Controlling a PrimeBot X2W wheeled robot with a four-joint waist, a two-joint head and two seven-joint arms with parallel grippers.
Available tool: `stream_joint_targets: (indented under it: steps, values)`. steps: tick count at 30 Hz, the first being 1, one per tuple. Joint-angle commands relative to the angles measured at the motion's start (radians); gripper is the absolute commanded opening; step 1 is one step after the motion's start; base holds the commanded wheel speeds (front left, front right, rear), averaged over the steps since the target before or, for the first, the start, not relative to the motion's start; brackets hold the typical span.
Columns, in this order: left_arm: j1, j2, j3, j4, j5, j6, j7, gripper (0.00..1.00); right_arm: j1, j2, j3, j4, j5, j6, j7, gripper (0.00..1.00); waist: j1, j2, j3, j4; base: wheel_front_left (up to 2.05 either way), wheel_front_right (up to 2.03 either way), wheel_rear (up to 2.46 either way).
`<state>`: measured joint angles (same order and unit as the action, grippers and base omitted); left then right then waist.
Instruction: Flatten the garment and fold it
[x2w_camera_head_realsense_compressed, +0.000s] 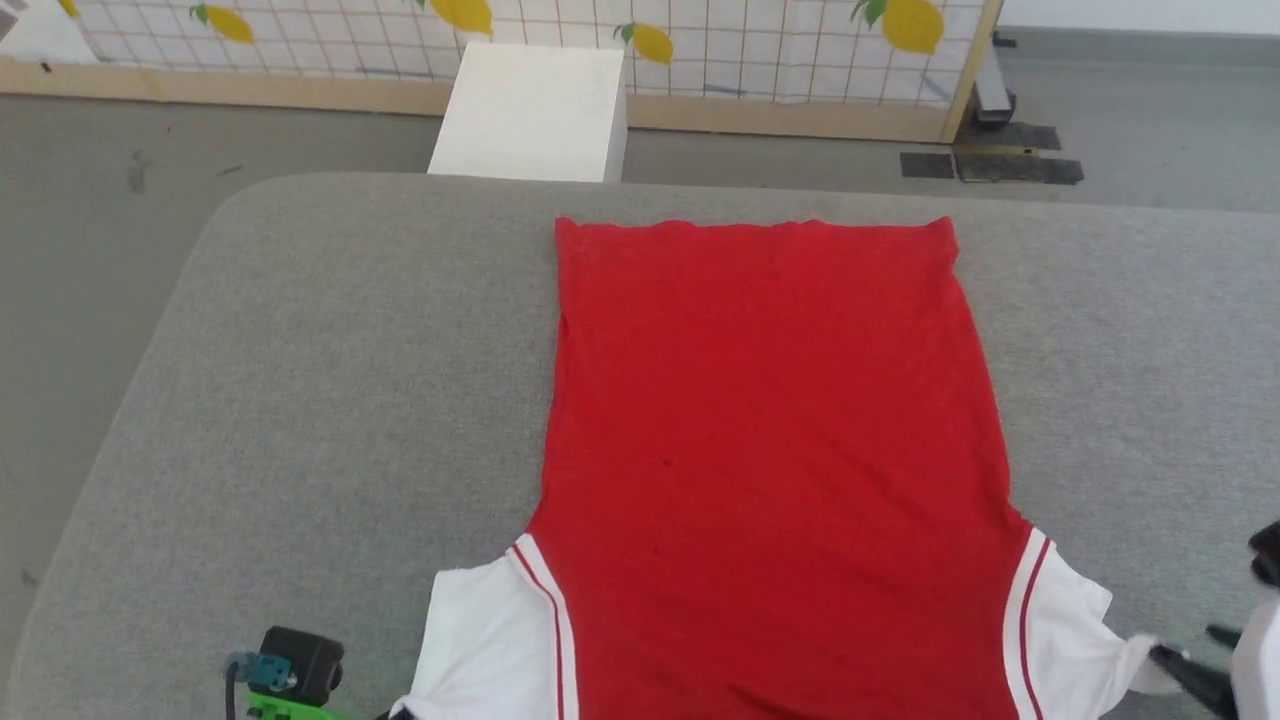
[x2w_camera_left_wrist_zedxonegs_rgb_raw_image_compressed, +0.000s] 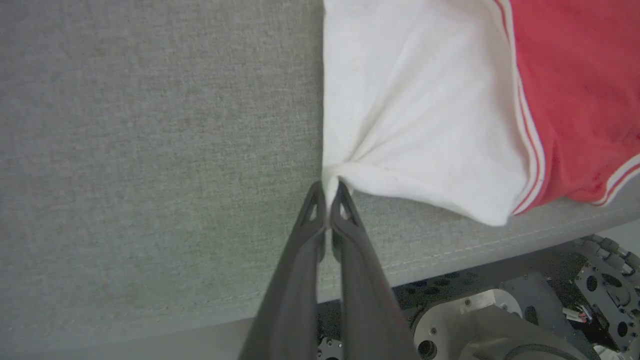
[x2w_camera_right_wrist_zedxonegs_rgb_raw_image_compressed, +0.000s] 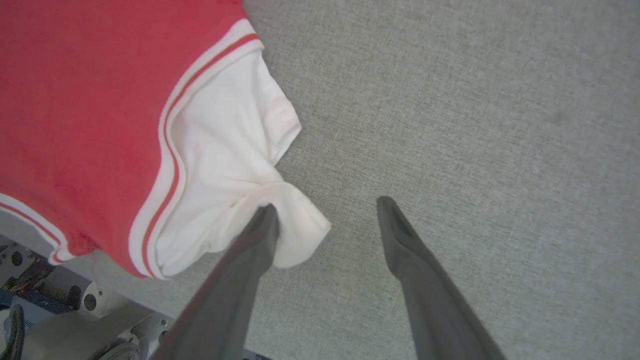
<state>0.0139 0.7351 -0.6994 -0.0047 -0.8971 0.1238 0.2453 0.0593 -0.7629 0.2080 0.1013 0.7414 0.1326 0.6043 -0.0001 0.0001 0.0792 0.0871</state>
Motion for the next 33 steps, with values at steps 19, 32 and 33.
stream_joint_targets:
  steps: [19, 32, 33]
  values:
    - [-0.170, -0.092, -0.070, -0.326, 0.155, 0.039, 0.045, 0.00, -0.880, 0.177, -0.266, 0.162, -0.272, -0.002, 0.509, 1.00, 0.0001, -0.0001, 0.443, 0.329, 0.00, 0.00, 0.00]
    - [-0.191, -0.148, -0.099, -0.314, 0.172, 0.029, 0.016, 0.00, -0.996, 0.144, -0.284, 0.377, -0.435, -0.002, 0.537, 1.00, 0.0001, -0.0001, 0.498, 0.417, 0.00, 0.00, 0.00]
    - [-0.191, -0.149, -0.099, -0.311, 0.172, 0.028, 0.014, 0.00, -0.985, 0.139, -0.275, 0.380, -0.436, -0.002, 0.540, 1.00, 0.0001, -0.0001, 0.498, 0.417, 0.00, 0.00, 0.00]
